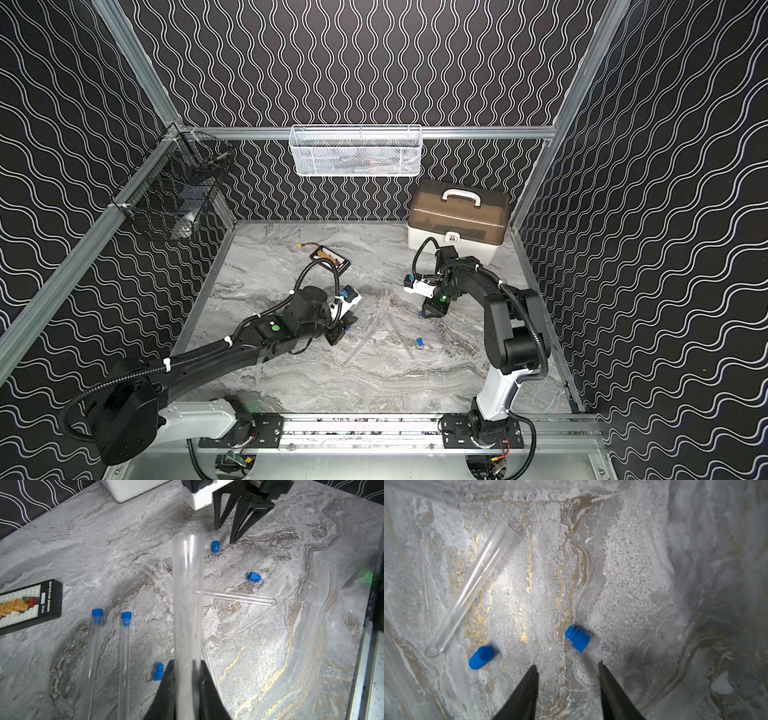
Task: Insert stoppers into test tubes
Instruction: Pick up the stopper from the center of the board.
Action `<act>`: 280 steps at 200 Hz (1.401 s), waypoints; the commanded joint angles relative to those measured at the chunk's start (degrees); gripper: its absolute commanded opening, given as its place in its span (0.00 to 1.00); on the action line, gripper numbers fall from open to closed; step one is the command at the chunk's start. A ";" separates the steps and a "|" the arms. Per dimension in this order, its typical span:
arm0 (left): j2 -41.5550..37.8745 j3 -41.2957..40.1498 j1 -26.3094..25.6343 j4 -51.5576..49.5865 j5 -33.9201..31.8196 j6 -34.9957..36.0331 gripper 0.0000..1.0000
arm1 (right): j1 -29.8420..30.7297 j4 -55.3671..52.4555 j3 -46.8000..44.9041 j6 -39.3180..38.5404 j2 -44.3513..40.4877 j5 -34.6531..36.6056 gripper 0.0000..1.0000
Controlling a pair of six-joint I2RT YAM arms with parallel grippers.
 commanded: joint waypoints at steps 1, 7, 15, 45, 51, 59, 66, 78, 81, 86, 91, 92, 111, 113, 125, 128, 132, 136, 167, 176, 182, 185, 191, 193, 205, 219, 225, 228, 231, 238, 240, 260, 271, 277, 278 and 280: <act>0.68 0.19 0.09 1.93 1.34 1.16 0.03 | 0.18 -1.13 1.06 -2.25 1.84 -0.24 0.46; 0.86 0.34 0.09 1.95 1.43 1.21 0.03 | 0.18 -1.00 1.29 -2.35 2.36 -0.28 0.45; 1.16 0.55 0.09 1.95 1.57 1.16 0.03 | 0.27 -0.80 1.59 -2.26 2.99 -0.35 0.45; 2.05 0.92 0.09 2.22 1.87 1.33 0.03 | 0.88 -0.40 2.72 -2.44 5.11 -0.42 0.44; 2.21 1.00 0.09 2.22 1.95 1.33 0.03 | 0.97 -0.27 2.96 -2.35 5.49 -0.34 0.43; 2.37 1.09 0.09 2.22 2.04 1.34 0.03 | 1.13 -0.27 3.26 -2.43 5.91 -0.49 0.43; 2.46 1.22 0.09 2.22 1.96 1.26 0.03 | 1.21 -0.18 3.45 -2.44 6.26 -0.74 0.43; 2.71 1.18 0.09 2.33 1.98 1.33 0.03 | 1.41 -0.18 3.72 -2.44 6.74 -1.00 0.43; 2.81 1.23 0.09 2.31 1.96 1.33 0.03 | 1.48 -0.18 3.80 -2.44 6.88 -1.02 0.43; 2.91 1.27 0.09 2.35 2.02 1.25 0.03 | 1.54 -0.27 3.85 -2.42 7.12 -1.17 0.43; 3.02 1.34 0.09 2.24 2.05 1.25 0.03 | 1.59 -0.35 3.90 -2.35 7.27 -1.15 0.42; 3.06 1.39 0.09 2.23 2.05 1.30 0.03 | 1.59 -0.35 3.90 -2.35 7.32 -1.17 0.42; 3.48 1.61 0.11 2.14 2.18 1.26 0.02 | 1.68 -0.47 3.57 -2.28 7.55 -1.39 0.41; 3.52 1.62 0.14 2.13 2.21 1.30 0.02 | 1.68 -0.45 3.51 -2.33 7.48 -1.44 0.41; 3.71 1.68 0.09 2.17 2.23 1.19 0.02 | 1.68 -0.28 3.03 -2.22 7.22 -1.45 0.40; 3.70 1.63 0.09 2.21 2.23 1.21 0.02 | 1.68 -0.31 2.94 -2.18 7.20 -1.55 0.40; 3.79 1.62 0.13 2.22 2.23 1.17 0.02 | 1.68 -0.42 2.85 -2.17 7.12 -1.55 0.40; 3.87 1.62 0.09 2.28 2.27 1.17 0.02 | 1.68 -0.53 2.77 -2.09 7.03 -1.63 0.40; 4.48 1.97 0.11 2.14 2.10 1.36 0.02 | 1.68 -0.49 1.76 -2.00 6.52 -0.64 0.38; 4.57 2.10 0.11 2.04 1.92 1.49 0.02 | 1.68 -0.36 1.45 -2.07 6.24 -0.37 0.38; 4.61 2.14 0.13 2.02 1.81 1.51 0.02 | 1.68 -0.36 1.23 -2.08 6.02 -0.23 0.38; 4.62 2.15 0.14 1.96 1.79 1.55 0.02 | 1.68 -0.36 1.18 -2.08 5.91 -0.16 0.38; 4.65 2.06 0.16 2.04 1.63 1.60 0.02 | 1.68 -0.28 1.02 -2.08 5.75 0.01 0.38; 4.61 2.06 0.11 2.04 1.62 1.60 0.02 | 1.68 -0.32 0.94 -2.08 5.72 -0.04 0.38; 4.59 2.06 0.13 2.13 1.61 1.61 0.02 | 1.68 -0.44 0.74 -2.01 5.53 0.28 0.38; 4.73 1.97 0.13 2.22 1.70 1.51 0.02 | 1.68 -0.52 0.65 -1.91 5.44 0.45 0.38; 4.81 1.88 0.10 2.22 1.70 1.51 0.02 | 1.68 -0.53 0.65 -1.91 5.36 0.55 0.38; 4.78 1.88 0.10 2.26 1.70 1.51 0.02 | 1.68 -0.53 0.62 -1.91 5.40 0.63 0.38; 4.83 1.82 0.13 2.30 1.70 1.51 0.02 | 1.68 -0.47 0.57 -1.91 5.36 0.71 0.38; 4.72 1.79 0.09 2.30 1.63 1.51 0.02 | 1.68 -0.45 0.58 -1.91 5.27 0.82 0.37; 4.76 1.75 0.09 2.30 1.61 1.54 0.02 | 1.68 -0.45 0.52 -1.95 5.27 0.87 0.37; 4.57 1.53 0.09 2.48 1.53 1.52 0.01 | 1.68 -0.36 0.45 -1.90 5.26 0.91 0.36; 4.51 1.47 0.09 2.48 1.52 1.51 0.01 | 1.72 -0.28 0.38 -1.91 5.35 0.96 0.35; 4.42 1.44 0.09 2.40 1.52 1.54 0.01 | 1.76 -0.35 0.38 -1.98 5.35 1.00 0.35; 4.42 1.44 0.13 2.40 1.52 1.53 0.01 | 1.76 -0.35 0.38 -1.99 5.35 1.00 0.35; 4.42 1.44 0.14 2.39 1.52 1.52 0.01 | 1.76 -0.29 0.38 -1.99 5.35 1.00 0.34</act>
